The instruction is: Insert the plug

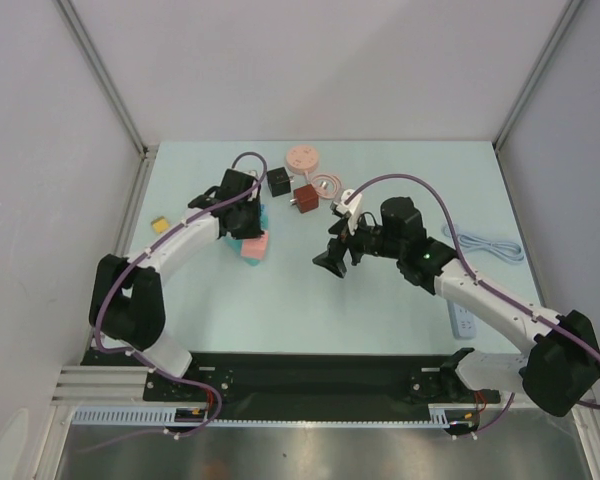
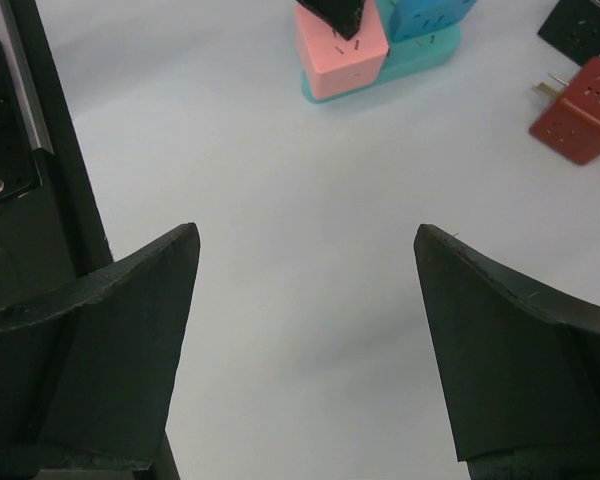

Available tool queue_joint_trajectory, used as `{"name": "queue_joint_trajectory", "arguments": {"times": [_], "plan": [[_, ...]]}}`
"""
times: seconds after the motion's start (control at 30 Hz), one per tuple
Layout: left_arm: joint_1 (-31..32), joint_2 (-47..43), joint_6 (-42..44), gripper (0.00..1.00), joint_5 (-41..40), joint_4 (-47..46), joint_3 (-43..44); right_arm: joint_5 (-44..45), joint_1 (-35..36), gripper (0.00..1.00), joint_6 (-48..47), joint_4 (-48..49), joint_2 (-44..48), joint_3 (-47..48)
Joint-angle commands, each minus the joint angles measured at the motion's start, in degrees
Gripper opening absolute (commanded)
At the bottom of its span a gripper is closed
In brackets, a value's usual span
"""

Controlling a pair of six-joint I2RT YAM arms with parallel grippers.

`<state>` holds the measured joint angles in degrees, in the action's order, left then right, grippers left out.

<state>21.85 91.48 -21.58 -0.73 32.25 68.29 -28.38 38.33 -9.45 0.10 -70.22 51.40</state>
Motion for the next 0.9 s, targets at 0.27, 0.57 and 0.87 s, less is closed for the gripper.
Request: {"name": "queue_joint_trajectory", "arguments": {"times": [0.27, 0.57, 0.87], "plan": [[1.35, -3.41, -0.83, 0.00, -3.31, 4.14, 6.07, -2.12, -2.64, 0.92, 1.28, 0.87, 1.22, -0.16], [2.59, -2.01, -2.40, 0.00, -5.67, 2.38, -2.69, -3.52, -2.64, 0.91, 1.63, 0.78, 0.34, 0.46], [2.59, -1.74, -3.29, 0.00, -7.98, 1.67, -1.78, -3.17, -2.82, 0.91, 0.93, -3.52, 1.57, 3.36]]}}
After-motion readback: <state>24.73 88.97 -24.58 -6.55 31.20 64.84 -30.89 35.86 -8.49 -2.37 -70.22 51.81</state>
